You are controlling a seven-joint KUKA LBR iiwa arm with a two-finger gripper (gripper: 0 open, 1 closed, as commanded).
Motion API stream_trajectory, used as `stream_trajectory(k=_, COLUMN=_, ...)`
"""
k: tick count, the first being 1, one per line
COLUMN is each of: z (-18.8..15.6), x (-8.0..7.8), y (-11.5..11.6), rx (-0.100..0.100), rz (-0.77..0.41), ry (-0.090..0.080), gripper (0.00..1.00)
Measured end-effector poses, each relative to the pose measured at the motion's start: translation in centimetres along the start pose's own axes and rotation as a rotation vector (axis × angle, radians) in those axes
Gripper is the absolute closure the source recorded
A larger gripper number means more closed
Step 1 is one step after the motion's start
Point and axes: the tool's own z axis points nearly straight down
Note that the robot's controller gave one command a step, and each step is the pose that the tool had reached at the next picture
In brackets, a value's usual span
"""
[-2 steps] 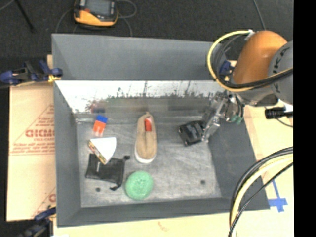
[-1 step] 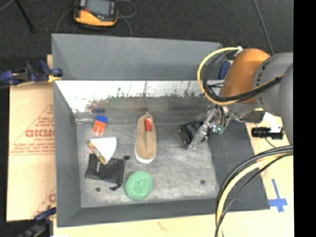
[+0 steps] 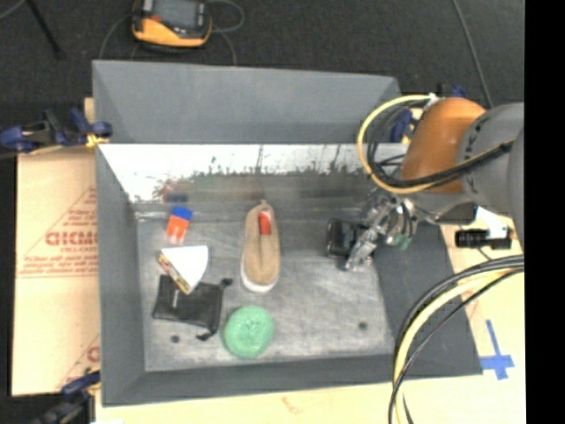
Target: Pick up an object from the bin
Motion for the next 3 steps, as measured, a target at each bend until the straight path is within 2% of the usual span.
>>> stream_trajectory(k=2, z=-0.17, x=0.04, y=-0.03, rx=0.001, rz=-0.001, ry=0.001, gripper=1.00)
stream_trajectory(k=3, z=-0.86, x=0.14, y=-0.10, rx=0.004, rz=-0.002, ry=0.008, gripper=1.00)
